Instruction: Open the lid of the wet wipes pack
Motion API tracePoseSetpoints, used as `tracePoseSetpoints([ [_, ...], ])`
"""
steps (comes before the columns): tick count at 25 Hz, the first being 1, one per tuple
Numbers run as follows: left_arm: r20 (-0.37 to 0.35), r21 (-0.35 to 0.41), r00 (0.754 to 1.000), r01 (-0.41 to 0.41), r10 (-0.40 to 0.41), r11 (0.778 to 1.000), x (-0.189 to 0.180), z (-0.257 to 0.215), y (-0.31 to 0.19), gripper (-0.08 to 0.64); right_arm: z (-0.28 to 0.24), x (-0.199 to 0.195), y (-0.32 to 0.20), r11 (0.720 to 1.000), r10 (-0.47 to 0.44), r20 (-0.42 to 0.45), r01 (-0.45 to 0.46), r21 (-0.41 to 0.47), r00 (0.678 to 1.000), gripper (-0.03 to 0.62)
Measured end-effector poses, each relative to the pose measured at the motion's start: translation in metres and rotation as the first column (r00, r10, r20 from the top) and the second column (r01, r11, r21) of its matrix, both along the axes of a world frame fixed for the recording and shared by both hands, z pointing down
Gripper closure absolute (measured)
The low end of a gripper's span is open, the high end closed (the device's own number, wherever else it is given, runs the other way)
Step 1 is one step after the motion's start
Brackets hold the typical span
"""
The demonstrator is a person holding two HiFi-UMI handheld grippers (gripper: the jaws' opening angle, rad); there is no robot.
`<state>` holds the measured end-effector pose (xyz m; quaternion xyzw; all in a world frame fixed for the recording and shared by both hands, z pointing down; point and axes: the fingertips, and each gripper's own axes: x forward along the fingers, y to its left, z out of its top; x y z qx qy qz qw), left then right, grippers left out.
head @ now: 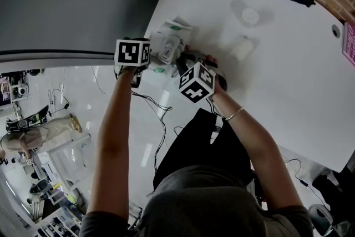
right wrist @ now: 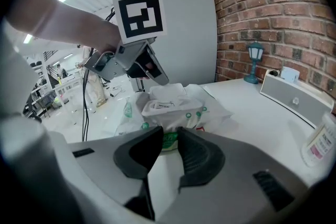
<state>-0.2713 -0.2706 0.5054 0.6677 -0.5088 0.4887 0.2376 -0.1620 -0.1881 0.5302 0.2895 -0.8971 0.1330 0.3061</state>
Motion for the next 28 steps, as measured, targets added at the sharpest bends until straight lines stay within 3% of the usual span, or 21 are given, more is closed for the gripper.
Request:
tracePoseSetpoints([
  [6,0.038,-0.031,0.999,-0.007,0.008,0.999,-0.001,0.014,0.000,0.532,-0.001,0.000,0.001,1.000,0.000,-0.001,0.000,-0.001,1.000,0.491],
  [14,0.006,-0.040,1.000,0.009,-0.008,0.999,-0.002,0.019,0.000,0.532,-0.001,0.000,0.001,1.000,-0.001,-0.001,0.001,0.005,1.000,0.491],
  [28,-0.013,0.090,1.000,0.015,-0.014,0.996,-0.002,-0.017,0.006,0.532,-0.001,0.002,0.001,1.000,-0.002,0.013,0.002,0.015,1.000,0.494],
])
